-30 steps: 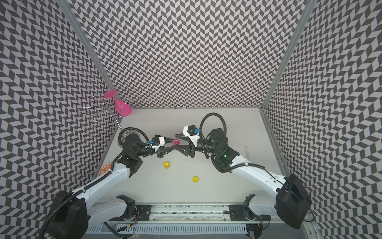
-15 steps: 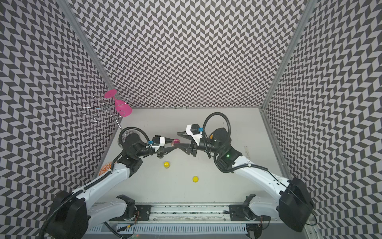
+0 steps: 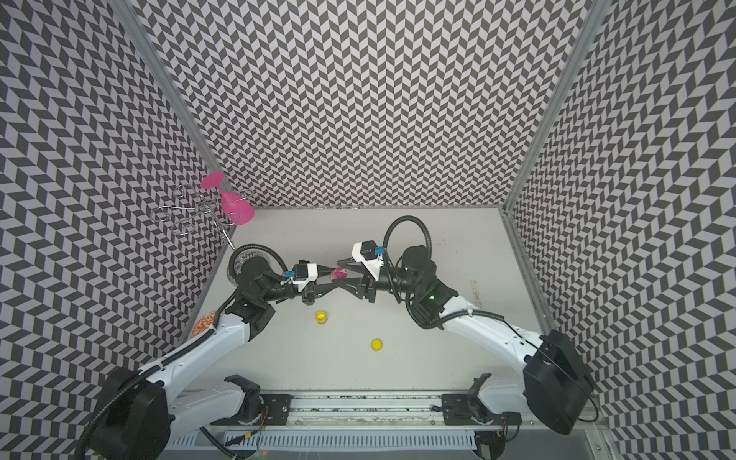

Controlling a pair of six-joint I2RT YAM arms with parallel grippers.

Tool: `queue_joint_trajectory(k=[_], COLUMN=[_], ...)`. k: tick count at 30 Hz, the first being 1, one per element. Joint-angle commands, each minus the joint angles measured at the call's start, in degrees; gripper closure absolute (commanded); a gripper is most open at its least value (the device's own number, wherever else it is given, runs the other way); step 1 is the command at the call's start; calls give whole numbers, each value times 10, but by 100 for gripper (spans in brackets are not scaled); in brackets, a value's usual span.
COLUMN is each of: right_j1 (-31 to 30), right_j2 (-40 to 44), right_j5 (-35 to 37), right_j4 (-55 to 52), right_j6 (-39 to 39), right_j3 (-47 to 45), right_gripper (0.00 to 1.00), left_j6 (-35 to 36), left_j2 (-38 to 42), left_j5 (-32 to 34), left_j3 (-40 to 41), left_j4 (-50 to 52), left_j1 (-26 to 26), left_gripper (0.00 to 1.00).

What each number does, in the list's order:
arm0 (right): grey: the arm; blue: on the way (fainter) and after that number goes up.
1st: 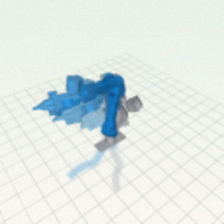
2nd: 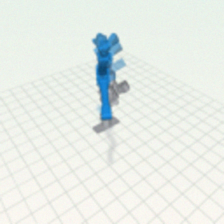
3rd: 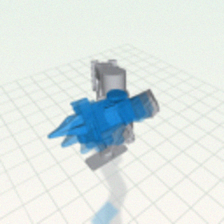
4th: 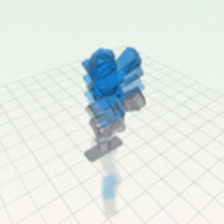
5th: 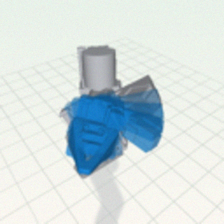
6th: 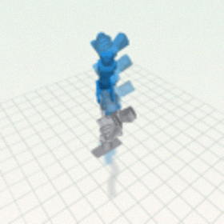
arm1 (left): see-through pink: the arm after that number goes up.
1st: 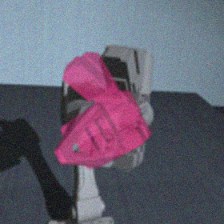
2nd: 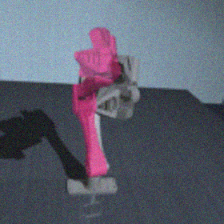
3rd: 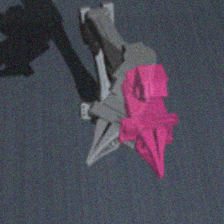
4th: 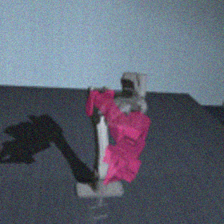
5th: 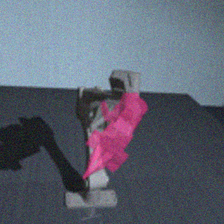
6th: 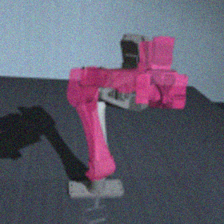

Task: Close the paint jar lid
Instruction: Screw the lid onto the paint jar.

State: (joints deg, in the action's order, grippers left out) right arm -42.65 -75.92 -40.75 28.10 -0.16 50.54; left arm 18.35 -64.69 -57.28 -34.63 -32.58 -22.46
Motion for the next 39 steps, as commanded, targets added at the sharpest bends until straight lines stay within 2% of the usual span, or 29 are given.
queue_joint_trajectory(k=[1,4,10,14,17,22,24,26,33,39], right_j1=[-1,-1,-1,-1,-1,-1,-2,-6,-31,-55], right_j2=[-10,-14,-19,-17,-16,-19,-22,-25,-31,-29], right_j5=[-15,-18,-19,-17,-17,0,9,32,111,198], right_j4=[26,26,27,27,30,34,33,36,32,32], right_j6=[-2,-3,-3,-5,-7,-23,-33,-49,-99,-156], right_j3=[15,15,19,21,20,23,26,26,27,20], right_gripper=[59,61,58,69,72,90,94,100,100,100], left_j6=[-1,-2,-2,-2,-1,1,8,15,44,93], left_j2=[7,7,7,7,7,8,12,21,65,95], left_j5=[-8,-8,-8,-7,-6,17,36,72,214,378], left_j3=[-14,-13,-13,-13,-13,-13,-12,-7,12,22], left_j4=[-14,-15,-15,-15,-15,-14,-14,-17,-43,-79], left_j1=[2,2,2,2,2,1,1,-4,-32,-80], left_gripper=[78,78,78,78,78,78,78,78,79,79])
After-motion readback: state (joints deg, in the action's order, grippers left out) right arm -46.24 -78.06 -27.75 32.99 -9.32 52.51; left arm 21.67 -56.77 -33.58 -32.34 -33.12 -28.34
